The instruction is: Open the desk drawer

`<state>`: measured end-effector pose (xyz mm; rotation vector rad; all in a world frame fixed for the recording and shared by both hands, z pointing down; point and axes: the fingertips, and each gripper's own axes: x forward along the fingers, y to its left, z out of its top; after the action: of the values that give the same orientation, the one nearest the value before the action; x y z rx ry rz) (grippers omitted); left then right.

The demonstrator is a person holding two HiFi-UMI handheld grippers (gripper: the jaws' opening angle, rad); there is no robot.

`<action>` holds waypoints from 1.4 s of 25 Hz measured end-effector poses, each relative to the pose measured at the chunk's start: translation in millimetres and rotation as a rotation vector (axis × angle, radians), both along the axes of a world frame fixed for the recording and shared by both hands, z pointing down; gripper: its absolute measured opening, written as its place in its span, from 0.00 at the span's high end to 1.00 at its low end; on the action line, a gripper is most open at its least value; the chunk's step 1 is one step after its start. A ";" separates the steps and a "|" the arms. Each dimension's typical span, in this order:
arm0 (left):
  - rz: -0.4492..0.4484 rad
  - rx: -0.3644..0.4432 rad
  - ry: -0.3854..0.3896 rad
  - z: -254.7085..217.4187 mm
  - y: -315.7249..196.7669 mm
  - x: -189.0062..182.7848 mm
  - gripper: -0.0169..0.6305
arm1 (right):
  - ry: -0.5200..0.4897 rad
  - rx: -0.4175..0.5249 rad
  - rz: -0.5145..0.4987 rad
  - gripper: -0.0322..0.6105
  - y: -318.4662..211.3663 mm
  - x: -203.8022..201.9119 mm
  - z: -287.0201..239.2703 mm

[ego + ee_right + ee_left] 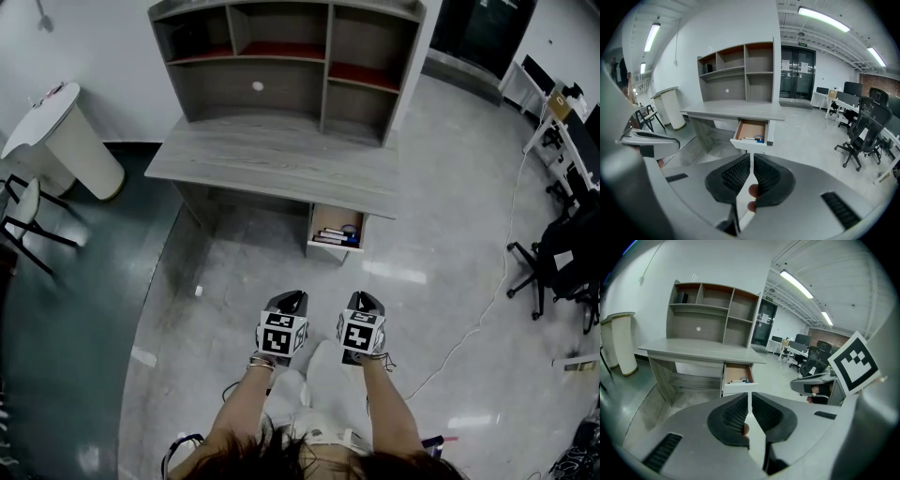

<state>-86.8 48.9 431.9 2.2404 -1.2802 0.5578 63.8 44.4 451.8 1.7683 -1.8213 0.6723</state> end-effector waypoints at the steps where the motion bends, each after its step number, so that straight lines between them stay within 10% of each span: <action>1: 0.008 0.004 -0.001 -2.7 3.3 -0.3 0.92 | -0.002 0.003 0.003 0.89 2.3 -2.0 -2.0; 35: 0.097 0.155 0.023 -65.3 89.7 -20.5 0.96 | 0.014 0.186 -0.025 0.92 93.4 -47.7 -75.5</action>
<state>-107.3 138.6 366.6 2.4402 -1.2467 0.4813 16.1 137.8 376.3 1.8585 -1.9474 0.4919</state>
